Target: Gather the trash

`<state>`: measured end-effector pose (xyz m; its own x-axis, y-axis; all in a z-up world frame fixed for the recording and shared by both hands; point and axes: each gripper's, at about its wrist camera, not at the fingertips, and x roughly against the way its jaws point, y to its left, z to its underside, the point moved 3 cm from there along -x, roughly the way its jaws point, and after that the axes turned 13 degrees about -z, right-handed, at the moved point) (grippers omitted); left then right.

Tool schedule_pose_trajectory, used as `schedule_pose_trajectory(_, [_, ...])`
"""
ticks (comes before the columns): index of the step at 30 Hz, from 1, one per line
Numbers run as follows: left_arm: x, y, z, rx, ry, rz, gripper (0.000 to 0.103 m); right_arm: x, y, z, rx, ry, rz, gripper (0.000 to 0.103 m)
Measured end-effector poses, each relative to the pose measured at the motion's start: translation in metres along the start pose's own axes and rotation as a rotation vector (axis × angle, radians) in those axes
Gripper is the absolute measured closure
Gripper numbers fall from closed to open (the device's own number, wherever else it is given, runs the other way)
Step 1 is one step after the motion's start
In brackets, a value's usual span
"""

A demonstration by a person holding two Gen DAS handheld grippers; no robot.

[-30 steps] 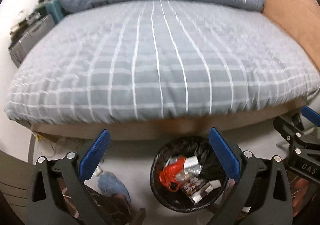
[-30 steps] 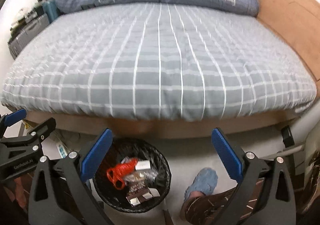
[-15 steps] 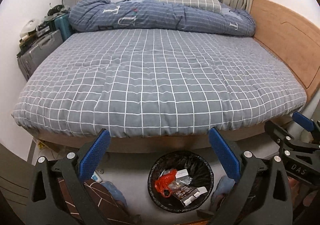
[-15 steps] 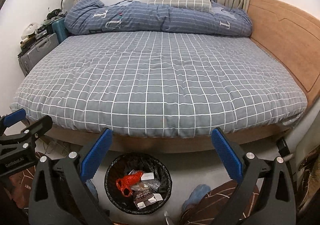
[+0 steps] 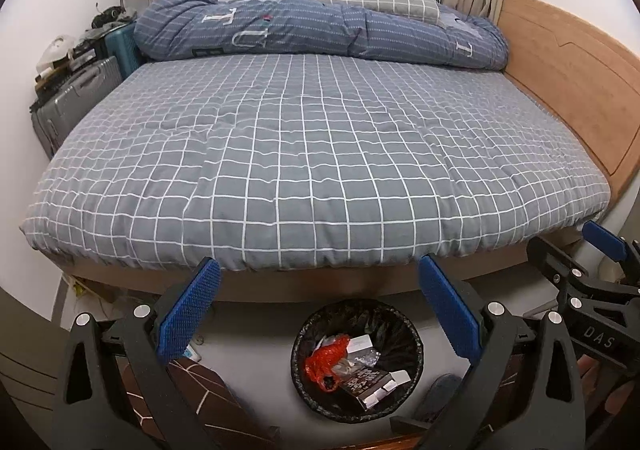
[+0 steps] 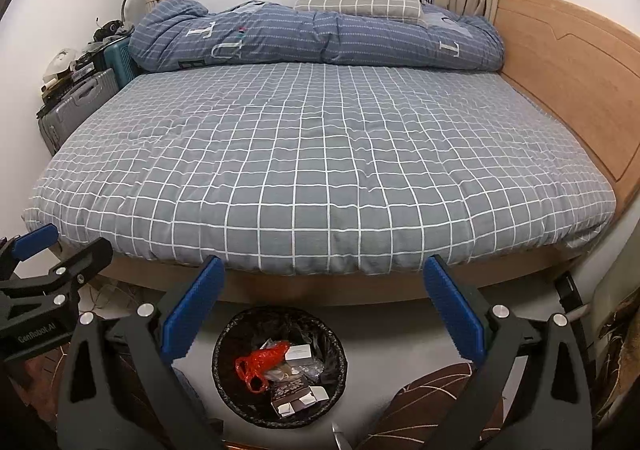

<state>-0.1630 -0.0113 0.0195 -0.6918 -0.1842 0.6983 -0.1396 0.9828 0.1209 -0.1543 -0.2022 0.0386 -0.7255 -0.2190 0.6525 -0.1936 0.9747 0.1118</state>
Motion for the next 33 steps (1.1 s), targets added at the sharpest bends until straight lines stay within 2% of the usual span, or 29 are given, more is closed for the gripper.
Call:
schedule_pose_trajectory(23, [-0.0014,0.0038,0.0004,-0.008,0.003,-0.005,0.006,-0.0031,0.0066,0.0031,0.001,0.002,-0.003,0.007])
schedule_pose_trajectory(33, [-0.0046,0.0055,0.0017,-0.009,0.019,-0.042,0.006,-0.003,0.006,0.0028,0.0,0.003,-0.004,0.008])
